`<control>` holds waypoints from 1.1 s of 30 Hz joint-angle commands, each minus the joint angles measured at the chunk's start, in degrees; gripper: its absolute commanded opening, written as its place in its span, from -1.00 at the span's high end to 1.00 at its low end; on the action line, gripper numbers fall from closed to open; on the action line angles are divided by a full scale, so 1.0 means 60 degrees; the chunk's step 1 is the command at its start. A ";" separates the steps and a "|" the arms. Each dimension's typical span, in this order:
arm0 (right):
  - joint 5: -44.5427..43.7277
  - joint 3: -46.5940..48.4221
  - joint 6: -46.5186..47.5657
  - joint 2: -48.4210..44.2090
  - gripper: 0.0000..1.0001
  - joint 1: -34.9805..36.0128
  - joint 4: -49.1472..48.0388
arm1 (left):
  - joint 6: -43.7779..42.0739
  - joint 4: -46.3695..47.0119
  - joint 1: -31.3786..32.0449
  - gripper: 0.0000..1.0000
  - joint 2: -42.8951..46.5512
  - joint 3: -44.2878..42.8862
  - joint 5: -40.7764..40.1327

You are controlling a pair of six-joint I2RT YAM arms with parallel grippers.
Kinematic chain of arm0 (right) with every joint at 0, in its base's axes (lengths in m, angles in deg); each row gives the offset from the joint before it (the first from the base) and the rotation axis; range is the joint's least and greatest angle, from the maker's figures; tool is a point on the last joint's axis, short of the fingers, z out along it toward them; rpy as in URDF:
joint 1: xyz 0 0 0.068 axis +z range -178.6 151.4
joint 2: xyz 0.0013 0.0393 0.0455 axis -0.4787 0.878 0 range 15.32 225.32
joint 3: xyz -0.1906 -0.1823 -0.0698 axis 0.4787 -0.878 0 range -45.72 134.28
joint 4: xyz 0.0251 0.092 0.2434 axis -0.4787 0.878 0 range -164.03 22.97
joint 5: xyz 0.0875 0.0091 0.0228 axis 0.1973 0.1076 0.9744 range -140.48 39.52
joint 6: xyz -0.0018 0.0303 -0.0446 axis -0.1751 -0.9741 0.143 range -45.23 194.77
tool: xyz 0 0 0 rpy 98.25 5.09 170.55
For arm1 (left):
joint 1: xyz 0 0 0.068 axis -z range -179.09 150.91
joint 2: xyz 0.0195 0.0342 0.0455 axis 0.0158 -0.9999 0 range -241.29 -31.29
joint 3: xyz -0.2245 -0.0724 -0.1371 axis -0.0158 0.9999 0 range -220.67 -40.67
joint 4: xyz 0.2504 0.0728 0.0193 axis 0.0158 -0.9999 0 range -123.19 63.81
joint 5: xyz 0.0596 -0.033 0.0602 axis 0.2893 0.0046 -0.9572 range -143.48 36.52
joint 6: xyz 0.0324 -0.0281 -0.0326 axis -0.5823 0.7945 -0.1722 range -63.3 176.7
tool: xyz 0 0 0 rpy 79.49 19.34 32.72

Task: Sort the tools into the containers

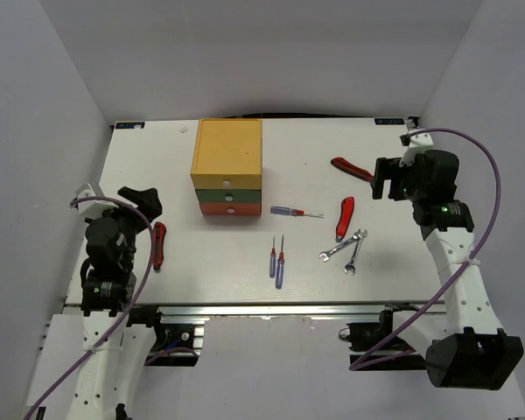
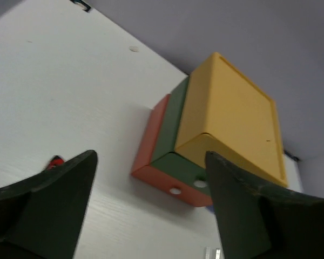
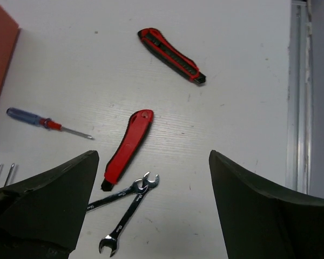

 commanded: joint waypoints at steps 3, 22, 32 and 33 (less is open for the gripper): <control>0.5157 -0.0190 0.4394 -0.0754 -0.79 -0.0012 0.1148 | 0.1925 0.2110 -0.0012 -0.25 -0.0227 0.1212 0.2563; 0.8141 0.0365 0.4721 0.1002 -0.15 0.0559 0.2339 | 0.4036 0.4971 0.3587 -0.03 -0.3343 0.2080 0.1719; 0.7788 0.0190 0.3957 0.1193 -0.32 0.0574 0.1313 | 0.4360 0.5778 0.5188 -0.20 -0.4942 0.1788 -0.0332; 0.7788 0.0132 0.3928 0.1193 -0.33 0.0574 0.1254 | 0.4360 0.5778 0.5188 -0.20 -0.5075 0.1714 -0.0479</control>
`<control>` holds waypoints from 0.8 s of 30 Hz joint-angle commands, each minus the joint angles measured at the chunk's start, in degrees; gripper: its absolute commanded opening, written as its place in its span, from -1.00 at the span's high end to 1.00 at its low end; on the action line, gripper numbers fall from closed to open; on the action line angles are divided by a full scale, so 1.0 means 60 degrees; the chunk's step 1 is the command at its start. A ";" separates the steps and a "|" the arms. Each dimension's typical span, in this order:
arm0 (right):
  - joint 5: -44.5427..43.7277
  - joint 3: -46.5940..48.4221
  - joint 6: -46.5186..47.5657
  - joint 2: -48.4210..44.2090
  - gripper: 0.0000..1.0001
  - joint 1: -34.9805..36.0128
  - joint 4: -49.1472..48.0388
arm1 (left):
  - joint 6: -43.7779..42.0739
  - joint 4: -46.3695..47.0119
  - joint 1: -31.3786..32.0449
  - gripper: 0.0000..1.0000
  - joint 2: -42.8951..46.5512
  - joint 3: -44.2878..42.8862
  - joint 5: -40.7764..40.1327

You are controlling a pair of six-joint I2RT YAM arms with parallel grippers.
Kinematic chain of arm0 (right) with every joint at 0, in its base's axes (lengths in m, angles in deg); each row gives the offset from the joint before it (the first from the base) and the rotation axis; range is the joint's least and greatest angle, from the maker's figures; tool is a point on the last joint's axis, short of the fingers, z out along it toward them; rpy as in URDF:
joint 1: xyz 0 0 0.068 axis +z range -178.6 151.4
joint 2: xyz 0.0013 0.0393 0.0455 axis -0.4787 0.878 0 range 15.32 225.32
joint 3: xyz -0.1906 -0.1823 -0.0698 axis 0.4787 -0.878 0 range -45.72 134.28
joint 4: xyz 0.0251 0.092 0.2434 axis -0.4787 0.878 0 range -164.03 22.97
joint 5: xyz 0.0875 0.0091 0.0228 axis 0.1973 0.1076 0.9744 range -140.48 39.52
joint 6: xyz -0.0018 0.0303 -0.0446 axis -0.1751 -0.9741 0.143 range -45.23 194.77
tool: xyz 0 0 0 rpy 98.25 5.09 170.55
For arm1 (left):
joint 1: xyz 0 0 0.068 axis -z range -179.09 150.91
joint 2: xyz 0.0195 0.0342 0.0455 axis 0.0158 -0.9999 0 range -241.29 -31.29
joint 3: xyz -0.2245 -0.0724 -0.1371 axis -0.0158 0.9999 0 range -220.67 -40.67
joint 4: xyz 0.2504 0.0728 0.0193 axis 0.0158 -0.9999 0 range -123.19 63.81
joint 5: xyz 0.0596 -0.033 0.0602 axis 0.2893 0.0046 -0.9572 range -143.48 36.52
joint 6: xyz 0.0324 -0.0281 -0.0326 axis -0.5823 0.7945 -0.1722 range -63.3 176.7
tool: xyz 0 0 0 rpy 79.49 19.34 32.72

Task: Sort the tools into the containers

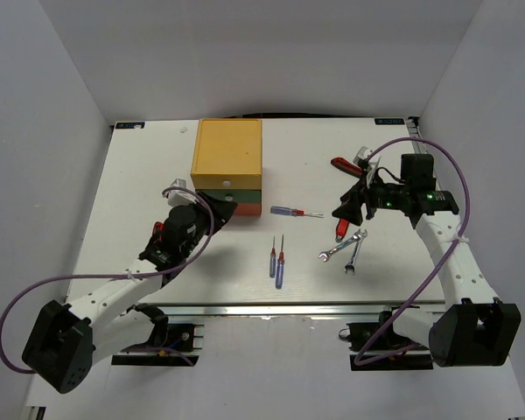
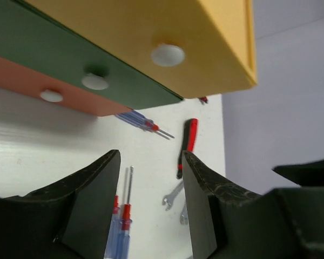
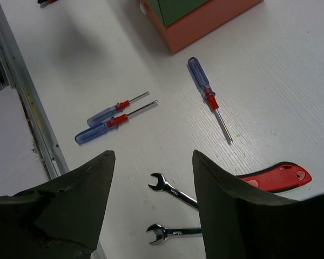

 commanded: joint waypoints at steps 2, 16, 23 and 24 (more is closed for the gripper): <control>-0.0004 0.0138 -0.0320 -0.0046 -0.33 0.0038 -0.0517 | 0.0225 0.0397 0.0110 -0.20 -0.0454 -0.0451 -0.1581; -0.0180 -0.0096 -0.0144 -0.0178 -0.38 0.0038 -0.0707 | 0.1016 0.0983 0.0096 -0.19 -0.0923 -0.1080 -0.2228; 0.0068 -0.0082 0.0177 -0.0178 -0.41 0.0038 -0.0605 | 0.1104 0.1115 -0.0021 -0.17 -0.1273 -0.1329 -0.2258; 0.0054 -0.0082 0.0207 -0.0178 -0.41 0.0038 -0.0561 | 0.1119 0.1028 -0.0094 -0.15 -0.1376 -0.1416 -0.2228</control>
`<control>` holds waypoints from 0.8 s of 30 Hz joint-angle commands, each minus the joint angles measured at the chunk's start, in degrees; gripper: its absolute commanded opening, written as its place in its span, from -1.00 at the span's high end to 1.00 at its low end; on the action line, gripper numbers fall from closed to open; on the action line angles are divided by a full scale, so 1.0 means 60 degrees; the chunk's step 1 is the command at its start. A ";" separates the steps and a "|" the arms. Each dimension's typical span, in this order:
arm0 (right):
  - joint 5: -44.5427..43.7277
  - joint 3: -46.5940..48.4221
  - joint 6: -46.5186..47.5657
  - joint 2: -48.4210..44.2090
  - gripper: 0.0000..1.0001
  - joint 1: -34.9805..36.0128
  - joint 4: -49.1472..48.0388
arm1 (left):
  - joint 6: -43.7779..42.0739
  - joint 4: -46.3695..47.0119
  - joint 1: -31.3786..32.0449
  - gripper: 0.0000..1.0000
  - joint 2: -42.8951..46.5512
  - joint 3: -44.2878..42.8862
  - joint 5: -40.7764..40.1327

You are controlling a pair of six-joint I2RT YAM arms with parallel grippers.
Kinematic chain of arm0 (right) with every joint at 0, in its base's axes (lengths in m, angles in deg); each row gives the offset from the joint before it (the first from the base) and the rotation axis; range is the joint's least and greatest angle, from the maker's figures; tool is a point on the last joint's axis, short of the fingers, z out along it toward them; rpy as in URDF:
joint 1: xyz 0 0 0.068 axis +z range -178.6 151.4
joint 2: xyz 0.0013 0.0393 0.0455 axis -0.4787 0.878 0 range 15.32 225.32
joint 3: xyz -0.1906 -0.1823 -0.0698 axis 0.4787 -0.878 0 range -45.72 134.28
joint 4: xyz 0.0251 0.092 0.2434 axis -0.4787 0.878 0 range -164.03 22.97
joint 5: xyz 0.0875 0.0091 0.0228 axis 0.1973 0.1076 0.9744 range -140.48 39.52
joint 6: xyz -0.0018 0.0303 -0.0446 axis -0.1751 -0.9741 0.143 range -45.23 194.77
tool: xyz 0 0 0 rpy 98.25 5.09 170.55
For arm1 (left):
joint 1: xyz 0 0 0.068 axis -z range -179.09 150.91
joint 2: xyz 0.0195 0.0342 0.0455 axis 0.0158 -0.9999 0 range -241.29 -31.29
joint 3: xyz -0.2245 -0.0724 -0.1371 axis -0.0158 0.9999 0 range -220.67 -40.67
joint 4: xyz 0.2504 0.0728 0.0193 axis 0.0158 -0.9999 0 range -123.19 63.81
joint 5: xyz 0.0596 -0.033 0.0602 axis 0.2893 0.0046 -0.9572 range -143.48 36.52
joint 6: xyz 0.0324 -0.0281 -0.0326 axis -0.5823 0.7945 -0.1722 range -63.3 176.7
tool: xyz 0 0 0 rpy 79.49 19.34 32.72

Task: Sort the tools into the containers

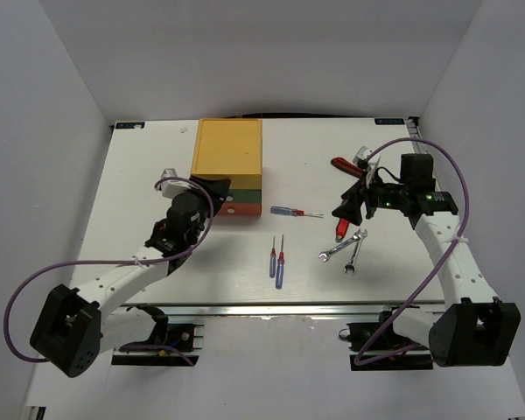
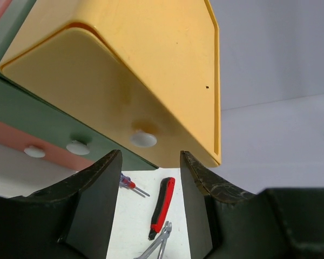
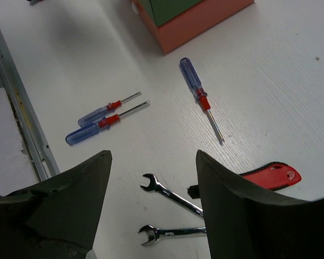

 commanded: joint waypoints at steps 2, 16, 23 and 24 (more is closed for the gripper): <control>0.0251 0.0042 0.0302 -0.0148 -0.42 0.0038 -0.0135 | 0.0132 -0.0040 -0.0171 -0.13 -0.0434 -0.0795 0.0111; 0.0221 -0.0016 0.0390 -0.0280 -0.42 0.0038 -0.0164 | 0.0542 -0.0466 -0.0611 0.10 -0.1079 -0.1191 0.0360; 0.0207 -0.0016 0.0390 -0.0251 -0.43 0.0038 -0.0193 | 0.0572 -0.0612 -0.0728 0.09 -0.1328 -0.1309 0.0770; 0.0207 -0.0016 0.0390 -0.0265 -0.43 0.0038 -0.0193 | 0.0586 -0.0655 -0.0743 0.09 -0.1299 -0.1294 0.0785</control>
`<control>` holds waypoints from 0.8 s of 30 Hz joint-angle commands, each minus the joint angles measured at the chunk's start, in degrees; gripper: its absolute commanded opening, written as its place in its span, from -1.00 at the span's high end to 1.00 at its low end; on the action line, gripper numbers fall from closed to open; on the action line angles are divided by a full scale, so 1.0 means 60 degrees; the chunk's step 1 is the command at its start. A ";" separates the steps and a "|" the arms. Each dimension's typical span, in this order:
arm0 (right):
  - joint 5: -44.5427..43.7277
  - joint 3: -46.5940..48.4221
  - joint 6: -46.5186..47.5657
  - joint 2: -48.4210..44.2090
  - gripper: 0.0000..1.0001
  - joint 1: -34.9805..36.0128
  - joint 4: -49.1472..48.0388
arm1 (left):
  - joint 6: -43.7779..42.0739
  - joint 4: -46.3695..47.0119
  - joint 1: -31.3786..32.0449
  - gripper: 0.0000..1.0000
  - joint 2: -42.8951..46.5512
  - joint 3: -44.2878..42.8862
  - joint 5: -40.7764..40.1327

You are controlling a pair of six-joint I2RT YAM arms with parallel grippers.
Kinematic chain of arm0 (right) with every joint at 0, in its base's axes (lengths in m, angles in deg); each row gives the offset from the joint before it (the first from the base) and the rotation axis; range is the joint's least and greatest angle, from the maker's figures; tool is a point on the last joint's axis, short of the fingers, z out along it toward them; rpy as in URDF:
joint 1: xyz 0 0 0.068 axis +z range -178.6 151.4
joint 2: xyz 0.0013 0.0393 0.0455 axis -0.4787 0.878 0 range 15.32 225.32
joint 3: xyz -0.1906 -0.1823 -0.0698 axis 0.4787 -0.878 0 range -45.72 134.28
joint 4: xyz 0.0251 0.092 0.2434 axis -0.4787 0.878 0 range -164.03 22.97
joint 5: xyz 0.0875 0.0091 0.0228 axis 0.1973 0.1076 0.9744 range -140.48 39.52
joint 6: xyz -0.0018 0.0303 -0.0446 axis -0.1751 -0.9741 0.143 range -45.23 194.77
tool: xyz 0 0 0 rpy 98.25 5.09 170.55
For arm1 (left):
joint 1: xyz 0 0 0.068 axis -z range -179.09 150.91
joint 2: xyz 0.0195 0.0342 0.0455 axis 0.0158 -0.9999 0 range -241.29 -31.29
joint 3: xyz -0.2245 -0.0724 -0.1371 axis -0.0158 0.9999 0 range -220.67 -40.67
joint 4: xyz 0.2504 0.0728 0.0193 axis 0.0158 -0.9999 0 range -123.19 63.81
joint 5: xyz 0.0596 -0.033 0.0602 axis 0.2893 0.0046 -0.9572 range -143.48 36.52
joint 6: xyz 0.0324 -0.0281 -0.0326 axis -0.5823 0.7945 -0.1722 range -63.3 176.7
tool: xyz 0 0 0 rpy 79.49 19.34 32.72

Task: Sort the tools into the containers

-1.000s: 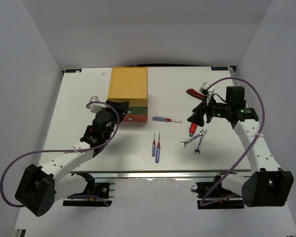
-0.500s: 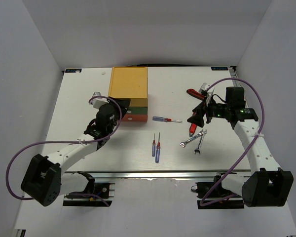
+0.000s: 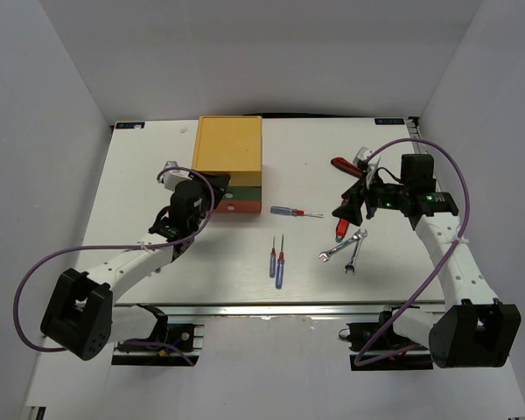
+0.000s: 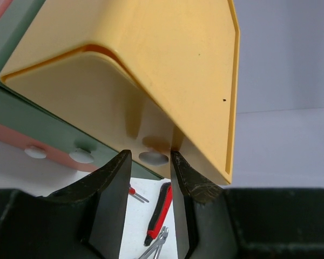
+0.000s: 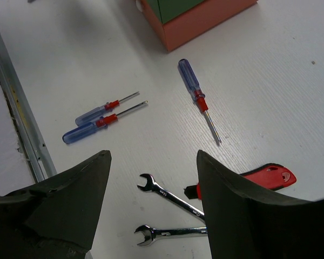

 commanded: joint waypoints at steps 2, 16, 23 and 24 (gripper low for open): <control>0.0185 0.0006 0.0150 -0.0214 -0.43 0.0038 -0.0222 | 0.0055 -0.0237 -0.0094 0.09 0.0045 -0.0212 0.0137; 0.0185 -0.0097 0.0150 -0.0302 -0.43 0.0038 -0.0252 | 0.0362 0.0378 -0.0211 0.47 0.0060 0.0198 0.0269; 0.0214 -0.0155 0.0135 -0.0332 -0.44 0.0038 -0.0237 | 0.0406 0.0379 -0.0226 0.69 0.0280 0.0301 0.0459; 0.0214 -0.0155 0.0150 -0.0317 -0.43 0.0038 -0.0252 | 0.0363 0.0335 -0.0226 0.71 0.0396 0.0316 0.0575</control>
